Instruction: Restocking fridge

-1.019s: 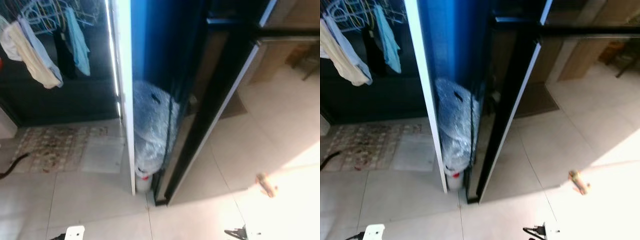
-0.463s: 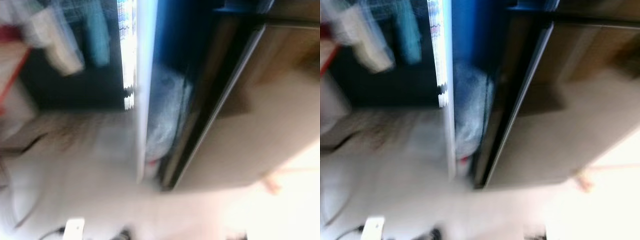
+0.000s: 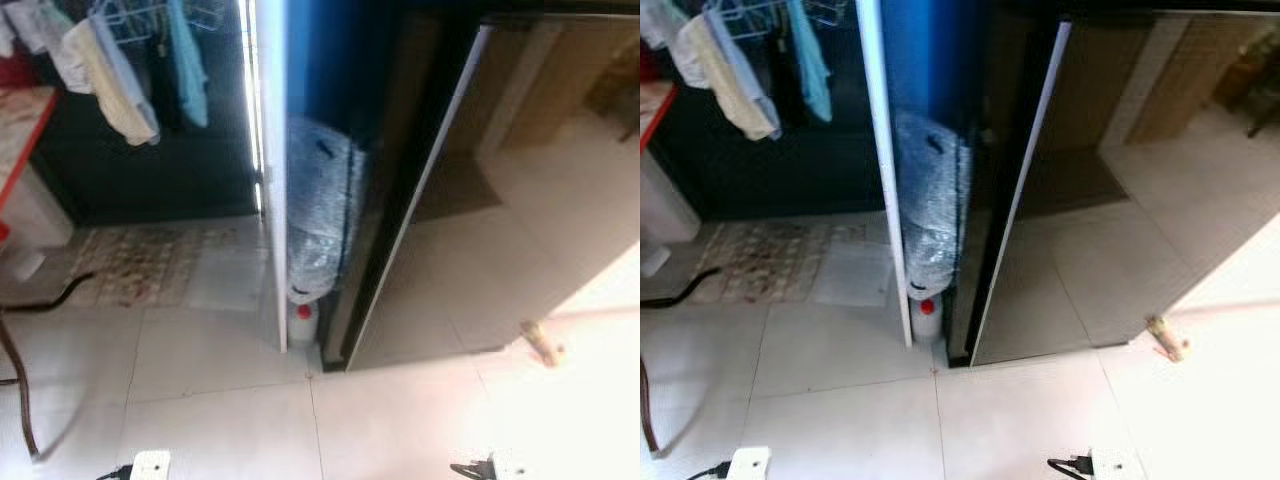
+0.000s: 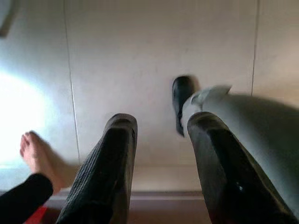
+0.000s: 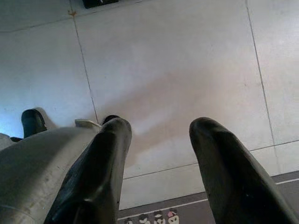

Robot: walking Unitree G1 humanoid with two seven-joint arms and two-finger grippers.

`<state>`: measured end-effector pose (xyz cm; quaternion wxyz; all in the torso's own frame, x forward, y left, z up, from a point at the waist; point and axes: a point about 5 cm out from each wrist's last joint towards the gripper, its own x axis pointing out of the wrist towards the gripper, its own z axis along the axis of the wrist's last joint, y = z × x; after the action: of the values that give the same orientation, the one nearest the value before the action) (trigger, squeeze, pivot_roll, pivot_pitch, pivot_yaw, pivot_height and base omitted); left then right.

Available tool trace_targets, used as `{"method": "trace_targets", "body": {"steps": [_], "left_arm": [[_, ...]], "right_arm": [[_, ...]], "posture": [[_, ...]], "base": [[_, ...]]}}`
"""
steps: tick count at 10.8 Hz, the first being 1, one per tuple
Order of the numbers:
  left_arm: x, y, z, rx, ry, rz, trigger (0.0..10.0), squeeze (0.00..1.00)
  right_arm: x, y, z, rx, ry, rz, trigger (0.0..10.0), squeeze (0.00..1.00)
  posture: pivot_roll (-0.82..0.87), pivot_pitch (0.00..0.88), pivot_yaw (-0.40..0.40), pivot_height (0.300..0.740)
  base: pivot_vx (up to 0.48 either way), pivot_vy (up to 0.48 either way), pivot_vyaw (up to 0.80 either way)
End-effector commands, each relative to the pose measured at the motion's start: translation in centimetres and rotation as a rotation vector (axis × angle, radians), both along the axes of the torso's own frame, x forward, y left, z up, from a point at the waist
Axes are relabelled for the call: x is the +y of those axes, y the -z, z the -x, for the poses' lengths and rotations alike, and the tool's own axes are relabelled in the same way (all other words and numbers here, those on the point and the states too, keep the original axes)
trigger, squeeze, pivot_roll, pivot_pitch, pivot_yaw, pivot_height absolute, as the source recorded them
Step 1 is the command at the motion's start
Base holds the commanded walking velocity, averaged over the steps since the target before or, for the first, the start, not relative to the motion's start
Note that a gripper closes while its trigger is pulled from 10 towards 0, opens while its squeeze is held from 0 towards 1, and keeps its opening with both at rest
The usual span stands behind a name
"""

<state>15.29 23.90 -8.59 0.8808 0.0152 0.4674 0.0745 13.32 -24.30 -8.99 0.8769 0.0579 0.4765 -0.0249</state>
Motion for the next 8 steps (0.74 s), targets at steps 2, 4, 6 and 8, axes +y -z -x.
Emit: {"method": "trace_targets", "body": {"steps": [2,4,6,8], "left_arm": [[0.1,-0.2,0.1,-0.078,-0.043,-0.019,10.0,0.00],[0.3,-1.1,-0.5,-0.226,-0.067,-0.074,10.0,0.00],[0.3,-1.7,-1.0,-0.307,-0.032,-0.124,10.0,0.00],[-1.7,-14.6,-10.5,-0.988,0.186,-0.398,10.0,0.00]], "right_arm": [[-0.5,-0.1,0.1,0.009,-0.002,0.024,10.0,0.00],[-0.6,-0.1,0.2,0.008,0.006,0.022,10.0,0.00],[-0.6,-0.1,0.3,0.013,0.003,0.025,10.0,0.00],[-0.6,0.0,0.4,0.017,-0.002,0.023,10.0,0.00]], "posture": [[-0.01,0.094,-0.092,0.740],[-0.01,0.080,-0.092,0.740],[-0.01,0.075,-0.093,0.740],[0.00,0.059,-0.085,0.740]], "base": [[0.000,0.000,0.80],[0.000,0.000,0.80],[0.000,0.000,0.80],[0.000,0.000,0.80]]}}
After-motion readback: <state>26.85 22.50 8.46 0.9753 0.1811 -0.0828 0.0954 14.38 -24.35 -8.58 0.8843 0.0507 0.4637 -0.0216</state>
